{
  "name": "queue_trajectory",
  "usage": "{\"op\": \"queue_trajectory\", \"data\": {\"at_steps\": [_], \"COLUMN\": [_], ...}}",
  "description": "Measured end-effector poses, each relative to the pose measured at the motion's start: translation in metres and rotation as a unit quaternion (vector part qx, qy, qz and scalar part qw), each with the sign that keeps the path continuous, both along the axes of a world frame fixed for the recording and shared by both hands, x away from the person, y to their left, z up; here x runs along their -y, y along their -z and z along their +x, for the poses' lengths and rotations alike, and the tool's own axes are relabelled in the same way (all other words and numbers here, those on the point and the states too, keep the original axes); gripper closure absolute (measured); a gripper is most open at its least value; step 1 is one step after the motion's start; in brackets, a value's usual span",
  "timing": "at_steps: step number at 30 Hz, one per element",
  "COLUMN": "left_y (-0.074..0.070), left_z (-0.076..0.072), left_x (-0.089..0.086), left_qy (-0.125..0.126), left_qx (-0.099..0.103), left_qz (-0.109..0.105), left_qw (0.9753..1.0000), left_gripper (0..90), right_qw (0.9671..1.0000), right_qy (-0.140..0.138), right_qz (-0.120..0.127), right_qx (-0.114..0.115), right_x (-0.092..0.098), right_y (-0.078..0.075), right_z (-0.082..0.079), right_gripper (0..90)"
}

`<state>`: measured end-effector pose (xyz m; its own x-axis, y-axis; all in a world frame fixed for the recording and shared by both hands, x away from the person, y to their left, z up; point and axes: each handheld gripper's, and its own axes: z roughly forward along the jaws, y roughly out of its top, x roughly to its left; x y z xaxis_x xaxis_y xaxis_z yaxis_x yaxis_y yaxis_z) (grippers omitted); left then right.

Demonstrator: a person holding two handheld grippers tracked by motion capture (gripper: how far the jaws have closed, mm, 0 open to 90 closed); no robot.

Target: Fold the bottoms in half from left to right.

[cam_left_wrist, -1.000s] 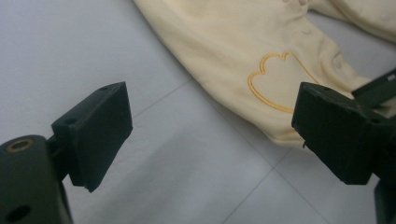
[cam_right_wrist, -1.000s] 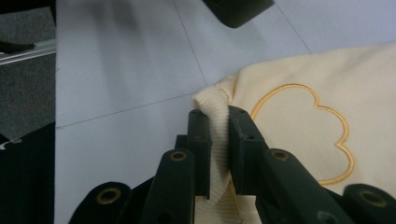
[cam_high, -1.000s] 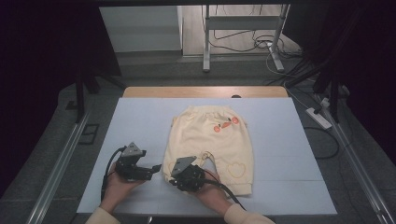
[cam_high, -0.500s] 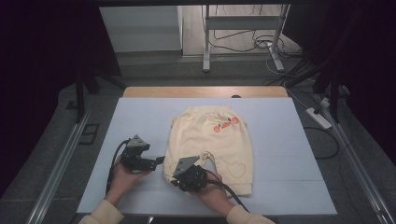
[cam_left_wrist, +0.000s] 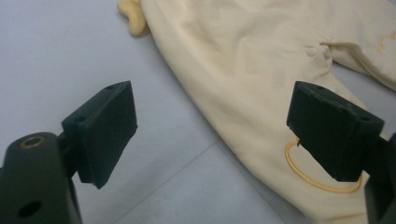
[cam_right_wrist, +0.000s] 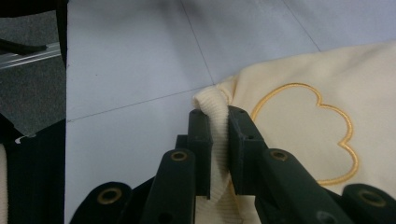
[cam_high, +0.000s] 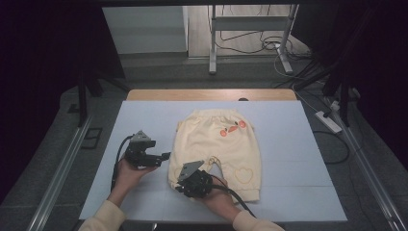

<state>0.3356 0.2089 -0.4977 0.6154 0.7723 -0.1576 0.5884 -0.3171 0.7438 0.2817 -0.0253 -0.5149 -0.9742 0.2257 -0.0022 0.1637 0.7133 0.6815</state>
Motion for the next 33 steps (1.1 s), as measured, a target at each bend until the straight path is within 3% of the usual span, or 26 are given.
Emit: {"op": "queue_trajectory", "data": {"at_steps": [13, 33], "left_y": [-0.007, -0.008], "left_z": [0.029, 0.069], "left_x": [0.012, 0.027], "left_qy": [0.024, 0.021], "left_qx": [-0.010, -0.022], "left_qz": [0.009, 0.019], "left_qw": [0.9996, 0.9993], "left_gripper": [16.5, 17.9], "right_qw": [1.0000, 1.0000], "right_qy": [0.002, 0.004], "right_qz": [0.002, 0.003], "right_qx": [0.000, -0.004], "right_x": [0.001, 0.001], "right_y": [-0.001, -0.001], "right_z": [-0.001, -0.001], "right_gripper": [79.8, 79.8]}}
